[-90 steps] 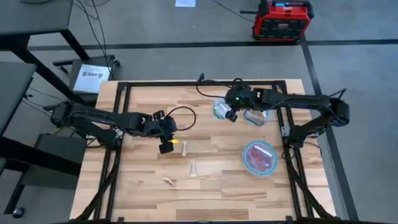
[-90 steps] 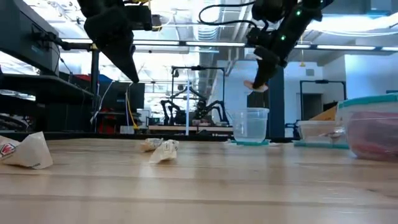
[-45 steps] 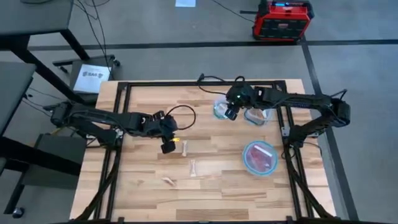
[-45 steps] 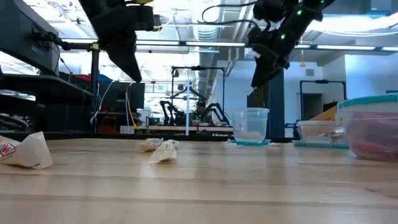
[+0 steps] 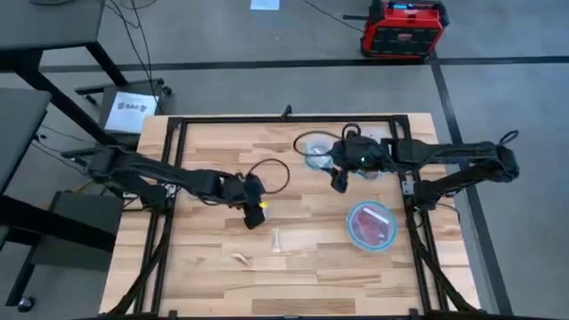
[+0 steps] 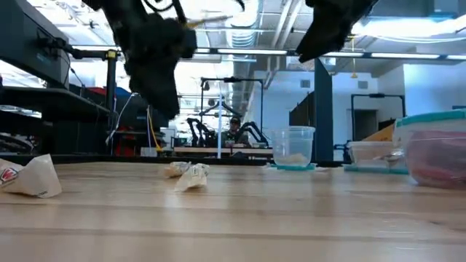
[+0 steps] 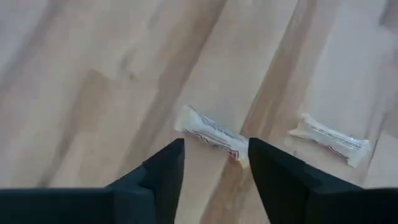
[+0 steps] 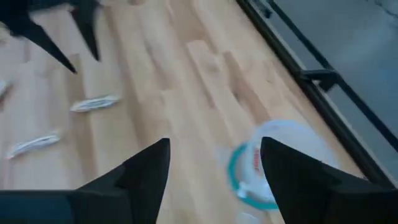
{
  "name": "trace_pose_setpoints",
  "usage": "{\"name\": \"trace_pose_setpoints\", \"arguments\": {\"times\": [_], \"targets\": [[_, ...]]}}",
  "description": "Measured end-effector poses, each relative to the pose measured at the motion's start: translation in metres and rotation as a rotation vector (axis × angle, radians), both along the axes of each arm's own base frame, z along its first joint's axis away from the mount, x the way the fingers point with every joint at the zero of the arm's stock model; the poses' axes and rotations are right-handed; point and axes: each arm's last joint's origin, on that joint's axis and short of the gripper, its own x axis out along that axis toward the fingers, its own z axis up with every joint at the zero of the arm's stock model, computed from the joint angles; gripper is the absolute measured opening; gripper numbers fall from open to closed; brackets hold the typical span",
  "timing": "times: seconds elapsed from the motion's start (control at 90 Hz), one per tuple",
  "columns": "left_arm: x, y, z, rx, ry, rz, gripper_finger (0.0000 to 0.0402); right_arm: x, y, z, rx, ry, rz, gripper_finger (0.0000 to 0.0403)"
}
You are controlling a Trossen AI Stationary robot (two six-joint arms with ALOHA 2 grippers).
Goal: Sort candy
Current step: Put the white candy into the small round transparent bin
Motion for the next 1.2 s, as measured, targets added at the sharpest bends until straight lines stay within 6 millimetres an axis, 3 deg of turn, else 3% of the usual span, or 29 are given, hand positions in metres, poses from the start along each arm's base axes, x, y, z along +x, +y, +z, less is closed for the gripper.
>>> {"name": "trace_pose_setpoints", "arguments": {"times": [0.489, 0.578, 0.667, 0.767, 0.956, 1.067, 1.2], "targets": [[0.031, -0.007, -0.069, -0.065, 0.117, 0.147, 0.0186, 0.005, 0.027, -0.008, -0.070, 0.033, -0.013, 0.0233], [0.031, -0.006, -0.077, -0.053, 0.160, 0.150, 0.0165, 0.005, 0.028, -0.008, -0.071, 0.032, -0.007, 0.0233], [0.030, -0.005, -0.079, -0.039, 0.179, 0.135, 0.0111, 0.004, 0.031, -0.008, -0.073, 0.037, -0.001, 0.0233], [0.037, -0.004, -0.073, -0.019, 0.173, 0.075, 0.0034, 0.003, 0.031, -0.009, -0.096, 0.052, -0.018, 0.0233], [0.067, 0.011, -0.041, 0.141, 0.078, -0.103, 0.0031, -0.003, 0.032, -0.006, -0.126, 0.057, -0.037, 0.0232], [0.089, 0.034, -0.008, 0.268, -0.091, -0.151, 0.0010, -0.007, 0.031, -0.002, -0.132, 0.047, -0.036, 0.0232], [0.105, 0.069, 0.014, 0.371, -0.303, -0.143, 0.0004, -0.014, 0.030, 0.006, -0.170, 0.010, -0.069, 0.0232]]}}
